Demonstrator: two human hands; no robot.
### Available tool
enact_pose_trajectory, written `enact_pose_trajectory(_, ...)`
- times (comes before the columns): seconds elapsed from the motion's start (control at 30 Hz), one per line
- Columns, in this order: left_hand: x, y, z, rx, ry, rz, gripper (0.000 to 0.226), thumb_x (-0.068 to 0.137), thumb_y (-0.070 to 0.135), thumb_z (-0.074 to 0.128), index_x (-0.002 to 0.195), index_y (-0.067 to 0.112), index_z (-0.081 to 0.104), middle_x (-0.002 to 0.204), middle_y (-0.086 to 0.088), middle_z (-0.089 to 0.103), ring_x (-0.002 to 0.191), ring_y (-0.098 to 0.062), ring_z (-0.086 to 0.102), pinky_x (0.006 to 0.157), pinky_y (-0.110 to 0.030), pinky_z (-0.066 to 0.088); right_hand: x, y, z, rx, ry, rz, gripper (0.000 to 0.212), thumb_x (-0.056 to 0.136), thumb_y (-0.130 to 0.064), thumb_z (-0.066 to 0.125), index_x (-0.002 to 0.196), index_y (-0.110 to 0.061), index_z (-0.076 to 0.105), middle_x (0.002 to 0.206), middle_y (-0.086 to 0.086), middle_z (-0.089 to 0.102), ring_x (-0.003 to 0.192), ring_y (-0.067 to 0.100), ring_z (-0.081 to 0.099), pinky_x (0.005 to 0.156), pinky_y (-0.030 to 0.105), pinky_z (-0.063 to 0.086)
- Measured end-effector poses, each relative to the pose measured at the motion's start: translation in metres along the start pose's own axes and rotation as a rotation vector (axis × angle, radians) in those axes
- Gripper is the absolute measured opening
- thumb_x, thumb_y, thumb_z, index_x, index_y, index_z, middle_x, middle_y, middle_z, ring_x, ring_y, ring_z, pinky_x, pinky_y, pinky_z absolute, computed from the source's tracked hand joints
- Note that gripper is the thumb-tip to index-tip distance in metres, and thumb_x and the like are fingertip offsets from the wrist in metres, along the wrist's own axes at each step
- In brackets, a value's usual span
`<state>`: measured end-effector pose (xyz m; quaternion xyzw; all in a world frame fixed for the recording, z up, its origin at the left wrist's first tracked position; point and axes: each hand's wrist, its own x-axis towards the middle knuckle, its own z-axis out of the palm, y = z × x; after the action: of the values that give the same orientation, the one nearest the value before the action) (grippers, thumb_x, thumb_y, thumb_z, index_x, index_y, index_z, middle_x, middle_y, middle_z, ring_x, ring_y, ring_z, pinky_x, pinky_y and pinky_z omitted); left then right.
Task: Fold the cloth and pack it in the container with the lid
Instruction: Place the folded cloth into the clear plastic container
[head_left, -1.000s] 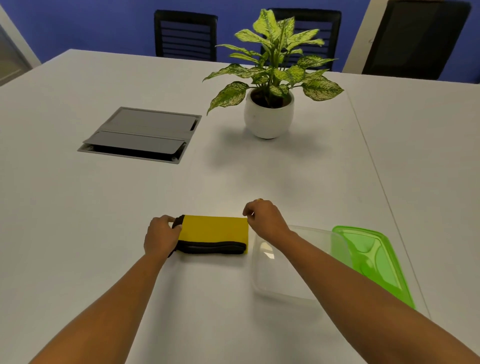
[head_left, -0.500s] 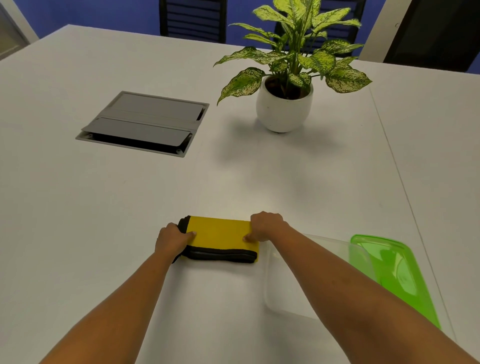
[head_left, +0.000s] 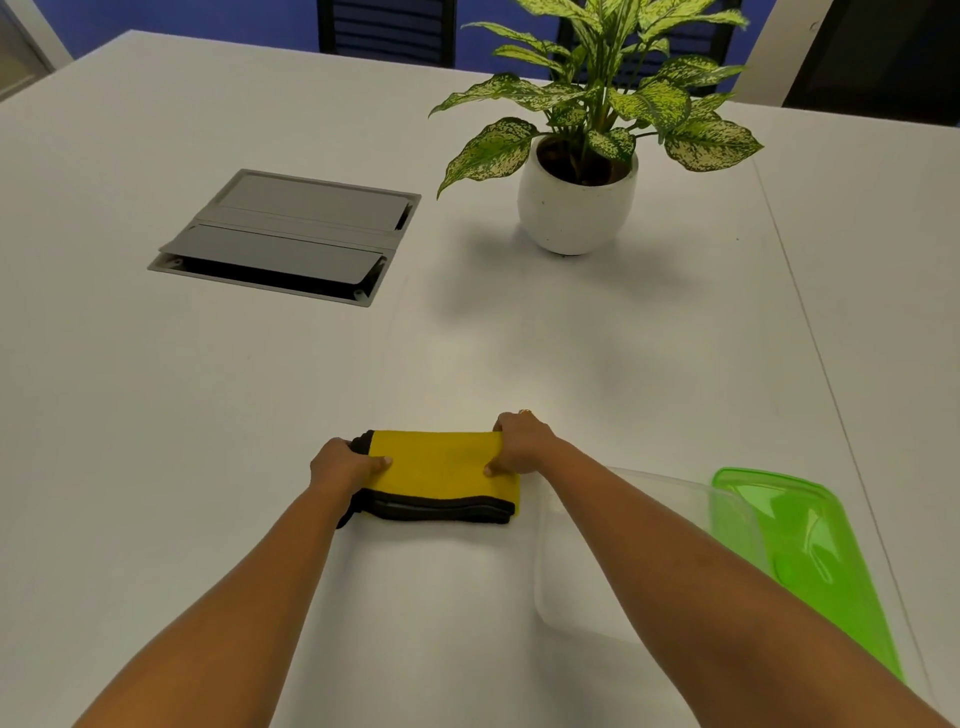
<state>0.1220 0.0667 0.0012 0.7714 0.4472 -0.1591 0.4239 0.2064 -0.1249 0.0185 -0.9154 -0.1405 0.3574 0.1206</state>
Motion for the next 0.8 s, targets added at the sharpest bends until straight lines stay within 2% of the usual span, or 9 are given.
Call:
enact_pose_trajectory(0.13, -0.001, -0.001, -0.009, -0.116, -0.025, -0.052, 0.065, 0.079, 0.021, 0.073, 0.129, -0.005, 0.040, 0.130, -0.026, 0.050, 0.119, -0.042, 0.049, 0.099, -0.050, 0.045, -0.002, -0.001, -0.005, 0.353, 0.082, 0.047, 0.074, 0.075, -0.023, 0.077, 0.136, -0.008, 0.036, 0.142, 0.015, 0.036, 0.129, 0.029, 0.040, 0.103, 0.035, 0.039)
enact_pose_trajectory(0.23, -0.007, -0.002, -0.016, -0.240, -0.033, -0.098, 0.061, 0.079, 0.017, 0.073, 0.126, -0.008, 0.043, 0.128, -0.028, 0.051, 0.116, -0.045, 0.051, 0.099, -0.054, 0.045, -0.007, -0.003, -0.011, 0.734, 0.130, 0.109, 0.074, 0.072, -0.018, 0.080, 0.131, -0.007, 0.038, 0.138, 0.014, 0.042, 0.126, 0.030, 0.042, 0.099, 0.036, 0.041)
enact_pose_trajectory(0.37, -0.022, 0.004, -0.022, -0.377, -0.063, -0.082, 0.058, 0.080, 0.014, 0.071, 0.127, -0.008, 0.043, 0.129, -0.029, 0.051, 0.115, -0.045, 0.053, 0.094, -0.055, 0.048, -0.018, -0.002, -0.016, 1.084, 0.176, 0.126, 0.056, 0.074, -0.014, 0.078, 0.120, -0.003, 0.049, 0.131, 0.017, 0.051, 0.120, 0.032, 0.050, 0.102, 0.042, 0.045)
enact_pose_trajectory(0.47, -0.035, 0.013, -0.025, -0.419, -0.057, -0.024, 0.056, 0.082, 0.014, 0.069, 0.127, -0.007, 0.044, 0.129, -0.028, 0.052, 0.115, -0.045, 0.054, 0.092, -0.054, 0.049, -0.032, 0.000, -0.020, 1.169, 0.239, 0.091, 0.043, 0.079, -0.012, 0.072, 0.117, -0.004, 0.053, 0.128, 0.017, 0.054, 0.117, 0.032, 0.053, 0.100, 0.042, 0.047)
enact_pose_trajectory(0.7, -0.086, 0.051, -0.018, -0.450, -0.094, 0.150, 0.050, 0.084, 0.012, 0.066, 0.127, -0.006, 0.046, 0.128, -0.025, 0.054, 0.114, -0.042, 0.054, 0.097, -0.051, 0.048, -0.084, 0.034, -0.041, 1.222, 0.411, 0.045, 0.044, 0.083, -0.015, 0.069, 0.122, -0.004, 0.054, 0.128, 0.016, 0.057, 0.116, 0.033, 0.054, 0.103, 0.047, 0.045)
enact_pose_trajectory(0.8, -0.111, 0.067, -0.005, -0.428, -0.148, 0.211, 0.047, 0.087, 0.011, 0.062, 0.128, -0.004, 0.045, 0.122, -0.023, 0.054, 0.110, -0.040, 0.055, 0.092, -0.048, 0.050, -0.111, 0.063, -0.045, 1.242, 0.471, 0.054, 0.042, 0.084, -0.014, 0.067, 0.123, -0.003, 0.054, 0.128, 0.017, 0.057, 0.117, 0.033, 0.055, 0.103, 0.047, 0.045)
